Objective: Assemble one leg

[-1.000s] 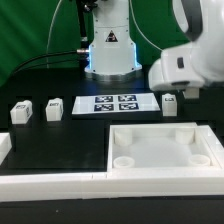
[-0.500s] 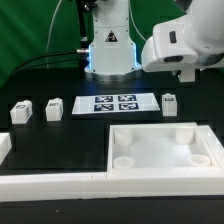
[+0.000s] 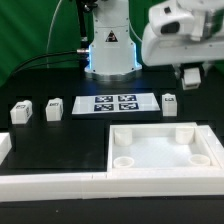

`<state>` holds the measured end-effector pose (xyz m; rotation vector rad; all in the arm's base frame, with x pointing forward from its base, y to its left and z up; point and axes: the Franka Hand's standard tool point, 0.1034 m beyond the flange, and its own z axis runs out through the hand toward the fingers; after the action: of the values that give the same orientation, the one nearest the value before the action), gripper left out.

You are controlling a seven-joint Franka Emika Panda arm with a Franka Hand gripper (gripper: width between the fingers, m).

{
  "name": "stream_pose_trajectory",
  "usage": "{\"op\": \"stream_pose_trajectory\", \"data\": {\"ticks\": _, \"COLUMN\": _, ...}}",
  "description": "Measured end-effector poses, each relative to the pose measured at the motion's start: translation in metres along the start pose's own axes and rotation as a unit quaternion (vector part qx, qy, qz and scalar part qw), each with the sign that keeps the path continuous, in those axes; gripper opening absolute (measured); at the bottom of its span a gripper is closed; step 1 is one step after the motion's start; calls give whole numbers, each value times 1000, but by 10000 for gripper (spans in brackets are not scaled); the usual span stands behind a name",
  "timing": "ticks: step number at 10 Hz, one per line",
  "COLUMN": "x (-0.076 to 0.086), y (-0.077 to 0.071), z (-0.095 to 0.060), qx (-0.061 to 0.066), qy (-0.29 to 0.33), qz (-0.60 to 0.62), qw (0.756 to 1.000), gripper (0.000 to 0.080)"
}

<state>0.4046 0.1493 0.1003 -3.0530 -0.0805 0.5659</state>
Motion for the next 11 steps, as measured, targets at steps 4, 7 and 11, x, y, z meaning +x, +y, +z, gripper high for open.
{"op": "stream_pose_trajectory", "data": {"ticks": 4, "x": 51, "y": 10, "z": -74, "qx": 24, "qy": 216, "qz": 8, "qw": 976, "gripper": 310}}
{"op": "stream_pose_trajectory", "data": {"ticks": 7, "x": 54, "y": 9, "z": -76, "qx": 24, "qy": 231, "qz": 11, "qw": 973, "gripper": 310}}
{"op": "stream_pose_trajectory", "data": {"ticks": 11, "x": 66, "y": 27, "z": -49, "qx": 17, "qy": 243, "qz": -28, "qw": 970, "gripper": 310}}
